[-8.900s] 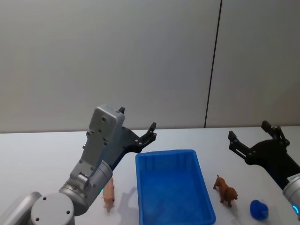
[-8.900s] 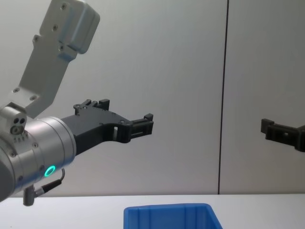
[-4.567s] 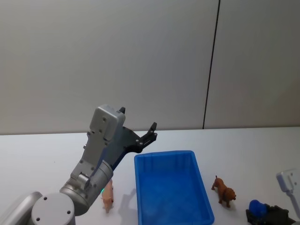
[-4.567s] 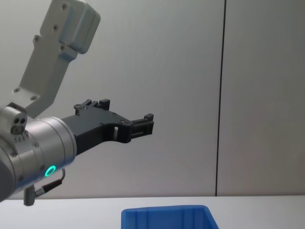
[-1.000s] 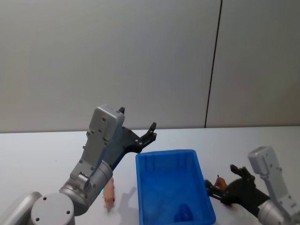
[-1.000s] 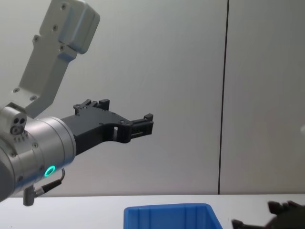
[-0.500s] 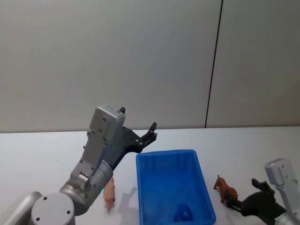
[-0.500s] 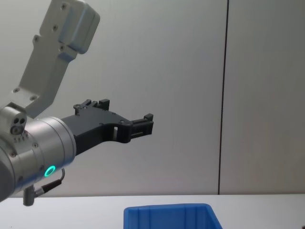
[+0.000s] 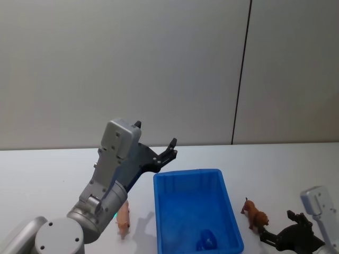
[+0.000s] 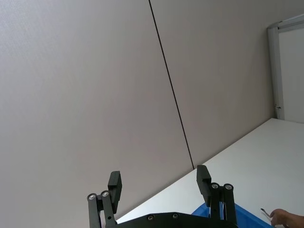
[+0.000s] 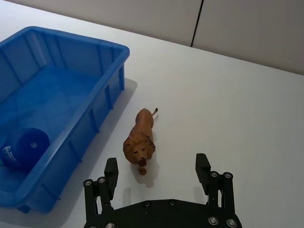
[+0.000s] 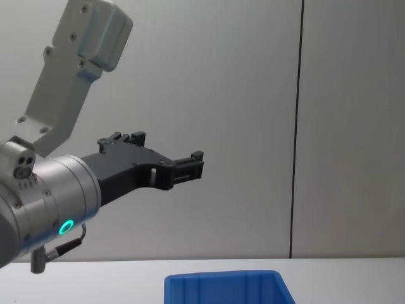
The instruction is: Pick up the two dolls from the table and place them into the box.
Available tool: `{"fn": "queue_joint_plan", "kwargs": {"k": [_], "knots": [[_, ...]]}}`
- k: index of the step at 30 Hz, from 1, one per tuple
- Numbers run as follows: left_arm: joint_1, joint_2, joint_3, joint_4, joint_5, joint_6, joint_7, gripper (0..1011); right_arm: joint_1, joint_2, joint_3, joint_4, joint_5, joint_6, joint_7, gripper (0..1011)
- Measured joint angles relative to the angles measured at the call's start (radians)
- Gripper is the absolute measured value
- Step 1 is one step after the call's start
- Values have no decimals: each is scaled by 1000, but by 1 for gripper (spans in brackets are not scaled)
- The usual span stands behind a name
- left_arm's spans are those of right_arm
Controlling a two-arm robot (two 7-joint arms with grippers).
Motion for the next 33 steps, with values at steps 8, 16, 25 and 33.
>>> {"fn": "queue_joint_plan", "kwargs": {"k": [8,16,25,33], "knots": [[0,0,0,0,0,0,0,1001,41,-18,-9,74,-19,-40,49,1001],[0,0,0,0,0,0,0,1001,76,-37,-19,131,-33,-71,81,1001],[0,0,0,0,0,0,0,1001,107,-54,-26,185,-44,-91,96,821],[0,0,0,0,0,0,0,1001,122,-63,-29,210,-50,-94,87,591]]}}
